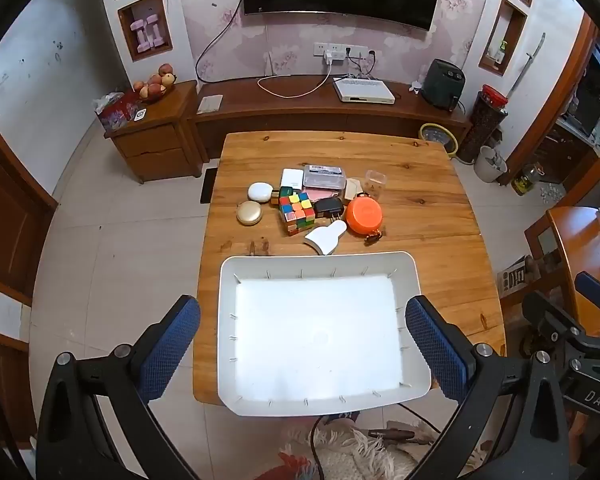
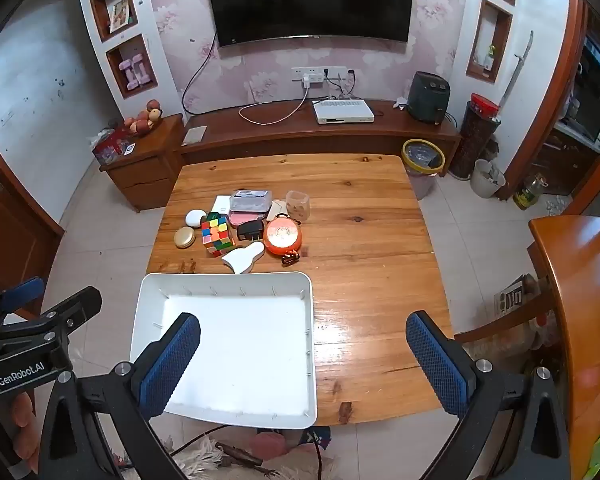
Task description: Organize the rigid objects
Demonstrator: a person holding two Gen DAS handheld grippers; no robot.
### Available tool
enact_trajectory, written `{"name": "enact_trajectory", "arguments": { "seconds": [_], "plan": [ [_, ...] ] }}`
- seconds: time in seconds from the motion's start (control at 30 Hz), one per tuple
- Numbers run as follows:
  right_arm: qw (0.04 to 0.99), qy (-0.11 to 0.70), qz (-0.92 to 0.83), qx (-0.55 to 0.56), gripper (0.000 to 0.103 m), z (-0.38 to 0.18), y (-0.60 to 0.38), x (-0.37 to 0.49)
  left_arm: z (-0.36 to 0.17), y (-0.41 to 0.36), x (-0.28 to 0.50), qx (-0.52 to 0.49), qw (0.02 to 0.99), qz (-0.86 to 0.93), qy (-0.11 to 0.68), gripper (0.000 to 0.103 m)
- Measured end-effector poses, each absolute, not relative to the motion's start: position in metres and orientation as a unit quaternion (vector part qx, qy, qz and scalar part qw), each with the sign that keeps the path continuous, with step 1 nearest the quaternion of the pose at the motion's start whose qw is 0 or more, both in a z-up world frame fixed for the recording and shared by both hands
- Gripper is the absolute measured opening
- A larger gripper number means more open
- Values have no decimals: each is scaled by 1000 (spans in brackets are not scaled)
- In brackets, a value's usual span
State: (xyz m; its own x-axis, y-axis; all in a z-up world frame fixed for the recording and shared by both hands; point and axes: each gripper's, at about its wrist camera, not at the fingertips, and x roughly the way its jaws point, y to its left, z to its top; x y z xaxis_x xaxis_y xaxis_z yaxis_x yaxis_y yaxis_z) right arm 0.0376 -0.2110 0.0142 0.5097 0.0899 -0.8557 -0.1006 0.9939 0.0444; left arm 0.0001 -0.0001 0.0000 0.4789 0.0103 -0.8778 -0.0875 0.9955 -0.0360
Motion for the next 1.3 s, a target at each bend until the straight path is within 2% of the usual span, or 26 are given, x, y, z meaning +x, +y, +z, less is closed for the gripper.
{"name": "enact_trajectory", "arguments": {
  "seconds": [1.3],
  "plan": [
    [858,511,50,-5,103,10,-218,44,-16,-5,-6,-42,850,26,525,102]
  ]
}}
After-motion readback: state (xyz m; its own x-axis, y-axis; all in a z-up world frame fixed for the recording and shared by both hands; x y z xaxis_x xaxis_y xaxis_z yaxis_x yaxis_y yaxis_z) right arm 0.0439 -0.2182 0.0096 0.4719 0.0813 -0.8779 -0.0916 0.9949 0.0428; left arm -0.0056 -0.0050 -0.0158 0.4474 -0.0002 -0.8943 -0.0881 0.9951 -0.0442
